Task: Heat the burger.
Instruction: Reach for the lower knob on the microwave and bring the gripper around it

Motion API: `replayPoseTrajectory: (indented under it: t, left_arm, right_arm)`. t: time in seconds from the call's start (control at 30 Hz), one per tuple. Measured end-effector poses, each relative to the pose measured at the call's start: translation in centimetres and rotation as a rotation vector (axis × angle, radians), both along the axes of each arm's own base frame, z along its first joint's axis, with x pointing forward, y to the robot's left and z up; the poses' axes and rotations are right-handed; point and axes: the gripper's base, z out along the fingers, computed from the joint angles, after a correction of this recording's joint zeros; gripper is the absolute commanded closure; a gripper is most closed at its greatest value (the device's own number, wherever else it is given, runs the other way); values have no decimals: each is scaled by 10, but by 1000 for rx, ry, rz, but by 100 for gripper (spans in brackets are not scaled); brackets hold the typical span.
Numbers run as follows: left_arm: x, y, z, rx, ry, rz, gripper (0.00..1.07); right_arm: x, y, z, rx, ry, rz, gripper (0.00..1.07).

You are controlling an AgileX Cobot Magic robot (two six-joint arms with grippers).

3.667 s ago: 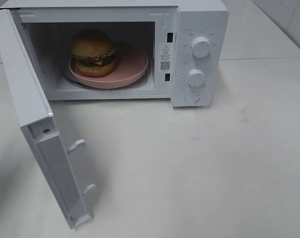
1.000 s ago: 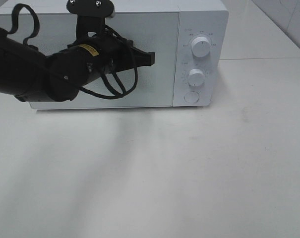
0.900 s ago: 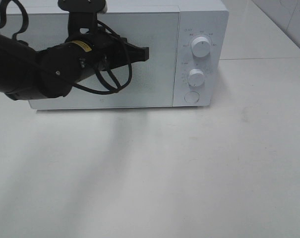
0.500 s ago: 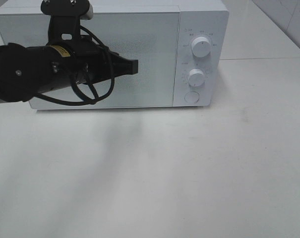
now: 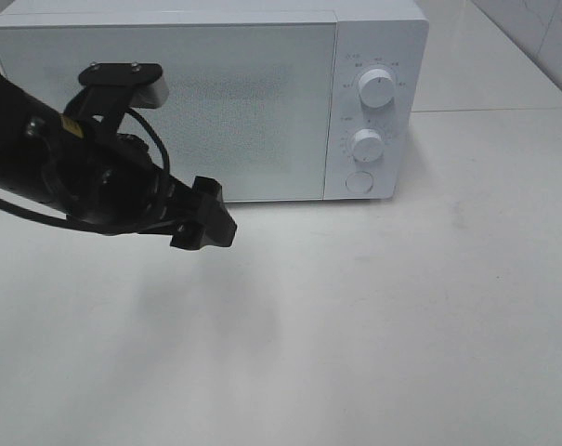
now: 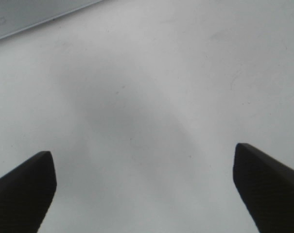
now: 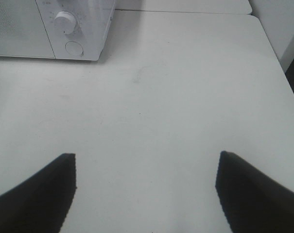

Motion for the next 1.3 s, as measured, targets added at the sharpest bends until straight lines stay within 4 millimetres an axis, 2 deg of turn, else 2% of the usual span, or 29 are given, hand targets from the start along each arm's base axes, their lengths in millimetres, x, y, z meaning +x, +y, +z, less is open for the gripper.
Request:
replayPoseTrajectory:
  t: [0.3, 0.37, 0.4, 0.47, 0.5, 0.53, 0.6, 0.63, 0.73, 0.8, 0.83, 0.87, 1.07, 1.13, 1.23, 1.27, 1.3]
  left_arm:
    - [-9, 35, 28, 51, 40, -6, 5]
    - [-15, 51, 37, 77, 85, 1, 5]
    - [-15, 51, 37, 77, 85, 1, 5]
    - [-19, 70, 43, 103, 131, 26, 5]
    - [-19, 70, 43, 103, 131, 26, 5]
    - [-22, 83, 46, 127, 173, 48, 5]
    - [-23, 90, 47, 136, 188, 64, 5]
    - [-24, 106, 49, 158, 228, 106, 5]
    - [-26, 114, 51, 171, 249, 131, 5]
    - [-30, 141, 56, 205, 297, 244, 5]
    - [-30, 141, 56, 205, 297, 244, 5]
    - [-34, 150, 60, 209, 302, 292, 5]
    - [-50, 171, 74, 224, 317, 405, 5]
    - [-54, 173, 77, 225, 313, 416, 5]
    - [-66, 175, 80, 222, 304, 425, 5]
    - [-77, 176, 82, 225, 297, 424, 5]
    - [-77, 176, 82, 225, 297, 424, 5]
  right_arm:
    - [0, 0, 0, 0, 0, 0, 31]
    - [0, 0, 0, 0, 0, 0, 31]
    - [0, 0, 0, 0, 0, 0, 31]
    - [0, 0, 0, 0, 0, 0, 31]
    - [0, 0, 0, 0, 0, 0, 31]
    - [0, 0, 0, 0, 0, 0, 31]
    - [0, 0, 0, 0, 0, 0, 31]
    - [0, 0, 0, 0, 0, 0, 31]
    - [0, 0, 0, 0, 0, 0, 31]
    - [0, 0, 0, 0, 0, 0, 31]
    - [0, 0, 0, 0, 0, 0, 31]
    - [0, 0, 0, 0, 0, 0, 31]
    - [0, 0, 0, 0, 0, 0, 31]
    - [0, 0, 0, 0, 0, 0, 31]
    - [0, 0, 0, 0, 0, 0, 31]
    - [0, 0, 0, 0, 0, 0, 31]
    - [0, 0, 0, 0, 0, 0, 31]
